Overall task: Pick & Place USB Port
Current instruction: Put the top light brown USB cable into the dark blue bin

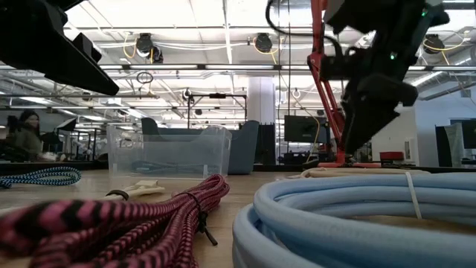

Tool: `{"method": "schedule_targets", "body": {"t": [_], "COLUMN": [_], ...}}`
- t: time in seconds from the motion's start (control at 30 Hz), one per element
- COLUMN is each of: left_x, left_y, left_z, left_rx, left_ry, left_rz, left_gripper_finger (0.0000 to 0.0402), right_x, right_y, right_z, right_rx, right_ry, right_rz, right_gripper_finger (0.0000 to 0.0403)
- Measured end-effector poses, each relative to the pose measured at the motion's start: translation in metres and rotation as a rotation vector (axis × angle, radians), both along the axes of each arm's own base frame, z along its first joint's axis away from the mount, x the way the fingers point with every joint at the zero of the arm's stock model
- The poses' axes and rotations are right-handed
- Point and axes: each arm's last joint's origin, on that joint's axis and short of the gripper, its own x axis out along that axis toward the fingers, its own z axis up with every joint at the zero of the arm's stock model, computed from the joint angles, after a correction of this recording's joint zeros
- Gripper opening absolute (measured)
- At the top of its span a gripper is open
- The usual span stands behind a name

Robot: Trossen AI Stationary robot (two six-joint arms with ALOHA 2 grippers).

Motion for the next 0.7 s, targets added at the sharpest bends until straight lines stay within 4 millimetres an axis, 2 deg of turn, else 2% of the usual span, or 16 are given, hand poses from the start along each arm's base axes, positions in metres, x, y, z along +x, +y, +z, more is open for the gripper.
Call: {"method": "schedule_targets", "body": {"t": [0.17, 0.43, 0.7], "left_x": [0.0, 0.0, 0.0], "left_y": [0.0, 0.0, 0.0], "left_z": [0.0, 0.0, 0.0], "left_rx": [0.0, 0.0, 0.0], "left_ry": [0.0, 0.0, 0.0], "left_rz": [0.0, 0.0, 0.0], "left_gripper_finger": [0.012, 0.012, 0.012], "right_x": [-0.005, -0.009, -0.016], "right_y": [-0.01, -0.006, -0.007], "right_z": [-0.012, -0.031, -0.04], "right_rx": [0.019, 0.135, 0.122], "right_ry": [0.023, -0.062, -0.053], "right_rz": [-0.01, 0.028, -0.011], "right_gripper_finger": [0.0238, 0.0237, 0.0227]}}
